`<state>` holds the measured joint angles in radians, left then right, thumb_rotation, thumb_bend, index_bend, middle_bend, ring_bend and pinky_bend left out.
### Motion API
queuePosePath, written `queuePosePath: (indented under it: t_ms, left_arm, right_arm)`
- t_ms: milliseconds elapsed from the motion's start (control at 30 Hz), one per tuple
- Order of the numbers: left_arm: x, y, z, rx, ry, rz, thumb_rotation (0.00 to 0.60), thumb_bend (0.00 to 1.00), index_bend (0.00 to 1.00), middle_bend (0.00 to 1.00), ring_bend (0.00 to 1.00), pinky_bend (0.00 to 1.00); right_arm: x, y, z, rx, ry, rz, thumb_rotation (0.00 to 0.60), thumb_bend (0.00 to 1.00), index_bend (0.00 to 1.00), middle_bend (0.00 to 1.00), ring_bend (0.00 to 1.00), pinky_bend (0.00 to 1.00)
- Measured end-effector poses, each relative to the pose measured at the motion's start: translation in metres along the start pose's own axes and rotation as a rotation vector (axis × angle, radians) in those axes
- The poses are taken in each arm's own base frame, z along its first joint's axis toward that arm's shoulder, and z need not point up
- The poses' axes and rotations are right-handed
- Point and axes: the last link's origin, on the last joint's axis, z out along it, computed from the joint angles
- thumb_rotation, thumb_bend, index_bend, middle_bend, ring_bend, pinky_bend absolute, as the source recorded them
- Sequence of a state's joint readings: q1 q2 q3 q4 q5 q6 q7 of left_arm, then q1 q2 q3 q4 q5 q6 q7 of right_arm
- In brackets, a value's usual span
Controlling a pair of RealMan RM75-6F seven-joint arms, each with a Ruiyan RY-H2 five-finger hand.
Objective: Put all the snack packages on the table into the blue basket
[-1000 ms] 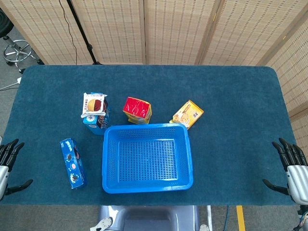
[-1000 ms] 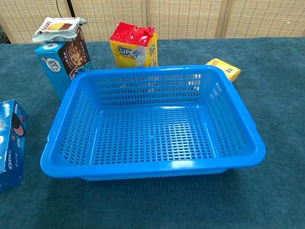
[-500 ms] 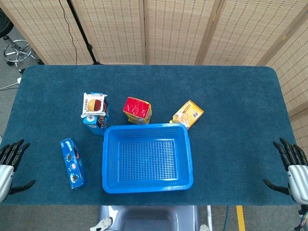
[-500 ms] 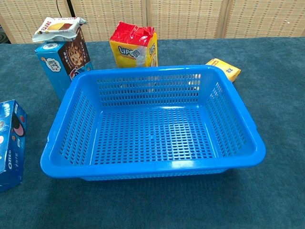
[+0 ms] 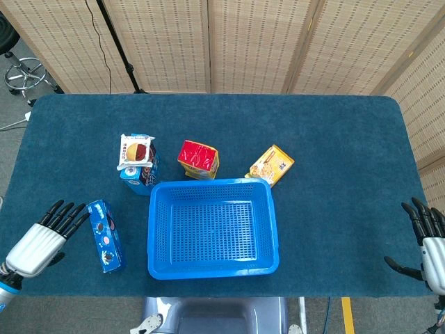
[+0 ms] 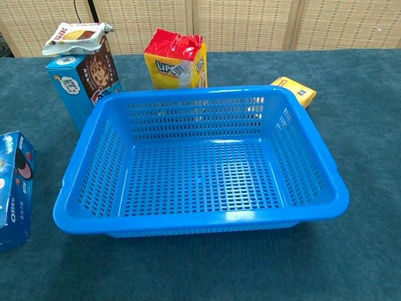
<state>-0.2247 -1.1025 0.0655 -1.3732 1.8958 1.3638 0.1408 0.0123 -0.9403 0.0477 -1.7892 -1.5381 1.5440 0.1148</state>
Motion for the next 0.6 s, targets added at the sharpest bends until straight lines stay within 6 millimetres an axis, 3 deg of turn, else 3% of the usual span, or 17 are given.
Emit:
queuePosePath:
  t_ms: [133,600]
  left_arm:
    - [-0.015,0.007,0.020,-0.062,-0.001,0.023,0.600,0.05,0.00,0.00,0.00,0.00]
    - [-0.046,0.031,0.062,-0.137,-0.066,0.011,0.600,0.05,0.00,0.00,0.00,0.00]
  right_arm:
    - [0.001,0.001,0.000,-0.005,0.002,0.002,0.600,0.00,0.00,0.00,0.00,0.00]
    - [0.002,0.003,0.002,-0.027,0.011,0.005,0.600,0.00,0.00,0.00,0.00,0.01]
